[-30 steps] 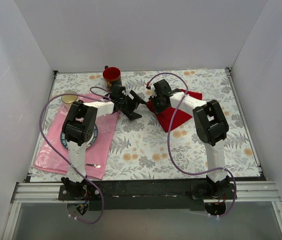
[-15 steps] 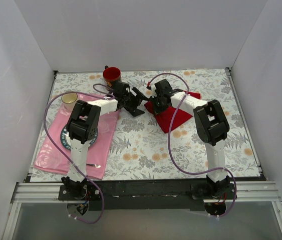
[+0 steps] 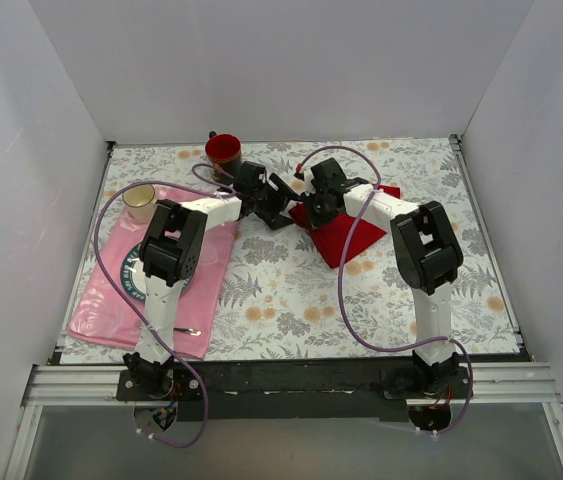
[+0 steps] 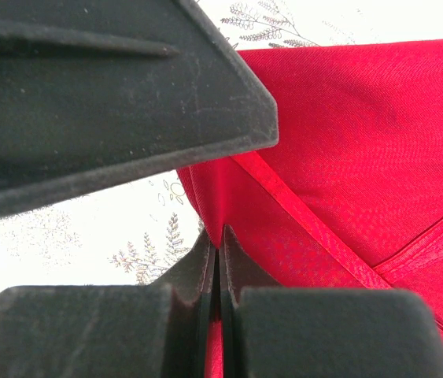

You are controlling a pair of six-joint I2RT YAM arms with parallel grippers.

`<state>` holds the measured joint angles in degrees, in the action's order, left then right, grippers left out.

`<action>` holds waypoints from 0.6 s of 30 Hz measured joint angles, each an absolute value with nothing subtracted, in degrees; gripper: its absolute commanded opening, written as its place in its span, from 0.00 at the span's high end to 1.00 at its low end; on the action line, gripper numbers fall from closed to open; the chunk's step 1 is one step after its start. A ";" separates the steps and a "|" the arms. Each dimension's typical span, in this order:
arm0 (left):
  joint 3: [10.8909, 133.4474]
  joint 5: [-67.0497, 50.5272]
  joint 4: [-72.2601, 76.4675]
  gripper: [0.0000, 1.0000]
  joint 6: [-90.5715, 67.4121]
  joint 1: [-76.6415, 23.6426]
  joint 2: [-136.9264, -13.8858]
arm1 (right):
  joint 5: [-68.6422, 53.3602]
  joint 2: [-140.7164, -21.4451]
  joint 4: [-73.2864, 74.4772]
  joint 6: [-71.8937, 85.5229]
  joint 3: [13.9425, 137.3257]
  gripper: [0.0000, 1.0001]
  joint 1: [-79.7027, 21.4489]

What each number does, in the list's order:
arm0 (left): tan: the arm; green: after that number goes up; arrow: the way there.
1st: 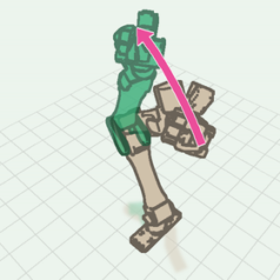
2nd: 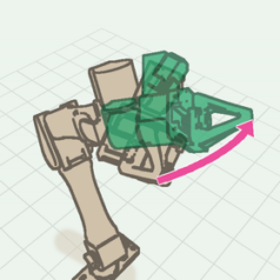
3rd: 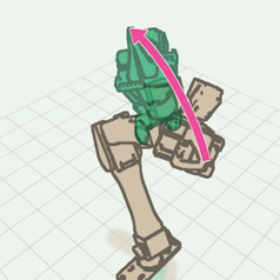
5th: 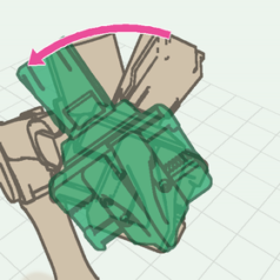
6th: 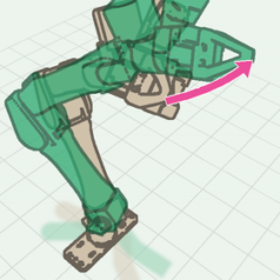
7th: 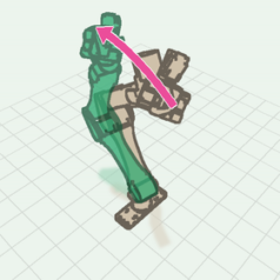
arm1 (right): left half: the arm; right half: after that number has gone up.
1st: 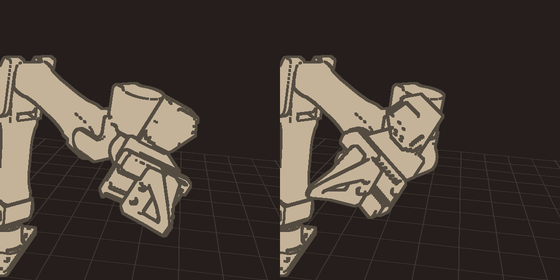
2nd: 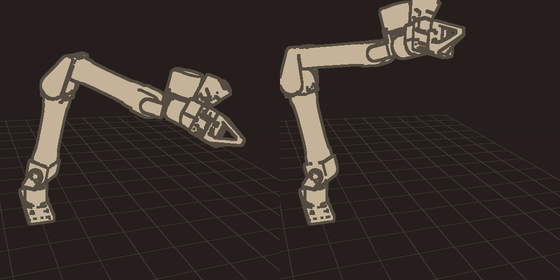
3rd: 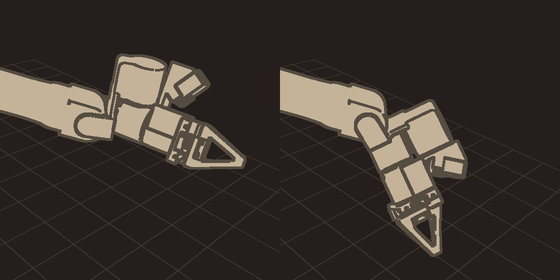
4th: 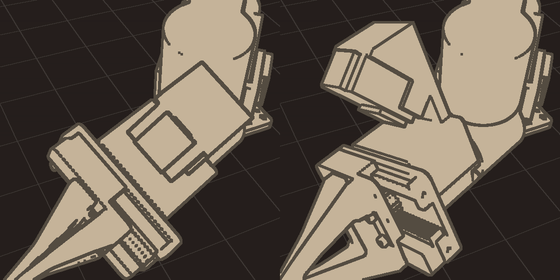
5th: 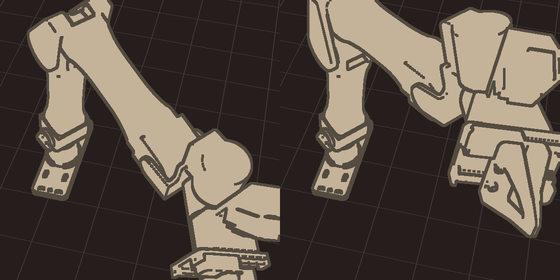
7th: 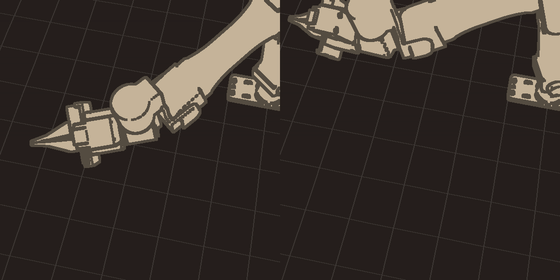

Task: Fold the napkin, place the utensils inside, and roll it up
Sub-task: Roll the napkin with the utensil

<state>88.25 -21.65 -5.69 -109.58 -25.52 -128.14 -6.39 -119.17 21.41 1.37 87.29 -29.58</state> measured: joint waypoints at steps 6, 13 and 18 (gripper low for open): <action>88.23 -21.28 -5.10 0.31 -108.36 -25.82 -128.07 | -6.61 -119.17 21.61 1.37 87.29 0.99 -29.58; 86.59 -21.41 -2.35 0.39 -107.57 -26.02 -128.14 | -6.68 -119.17 21.69 1.39 87.20 0.99 -29.56; 85.60 -21.39 -0.51 0.33 -107.18 -26.13 -128.05 | -6.85 -119.17 21.71 1.45 87.20 0.99 -29.41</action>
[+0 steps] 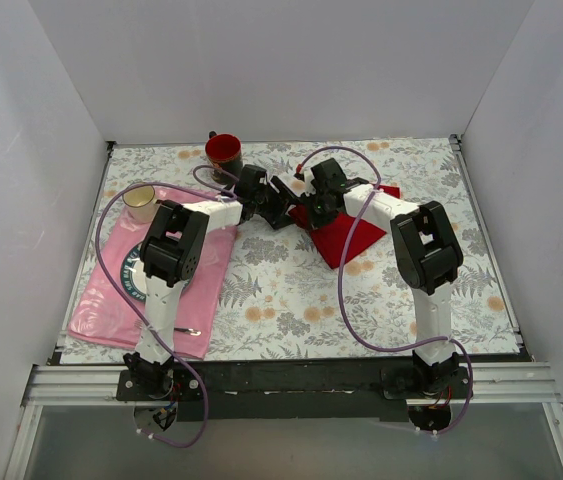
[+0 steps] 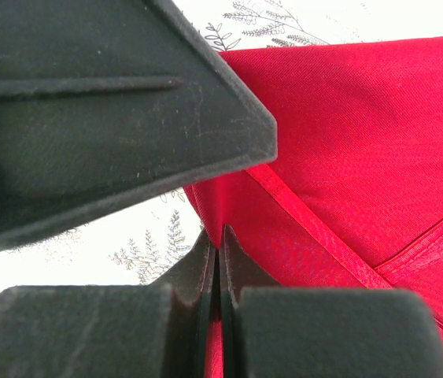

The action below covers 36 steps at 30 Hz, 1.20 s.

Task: Fold the napkin, place the utensils inside, and roll it up
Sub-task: Roll the napkin with the utensil

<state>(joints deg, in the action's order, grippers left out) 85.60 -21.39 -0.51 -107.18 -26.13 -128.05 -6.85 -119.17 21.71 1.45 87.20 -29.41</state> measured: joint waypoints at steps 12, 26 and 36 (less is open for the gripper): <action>85.52 -18.92 -2.74 0.20 -99.11 -26.55 -125.67 | -3.57 -118.58 24.12 0.99 86.17 0.46 -28.93; 84.77 -19.97 -8.58 0.20 -96.42 -24.75 -123.44 | 0.84 -110.72 27.18 -2.17 79.46 0.38 -32.71; 82.81 -20.60 -9.45 0.17 -97.10 -24.32 -121.82 | 6.26 -111.11 24.99 -2.72 75.35 0.46 -34.26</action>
<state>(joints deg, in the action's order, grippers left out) 82.81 -20.60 -9.45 -97.10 -24.32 -121.82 6.26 -111.11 24.99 -2.72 75.35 -34.26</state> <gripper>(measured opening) 0.821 0.585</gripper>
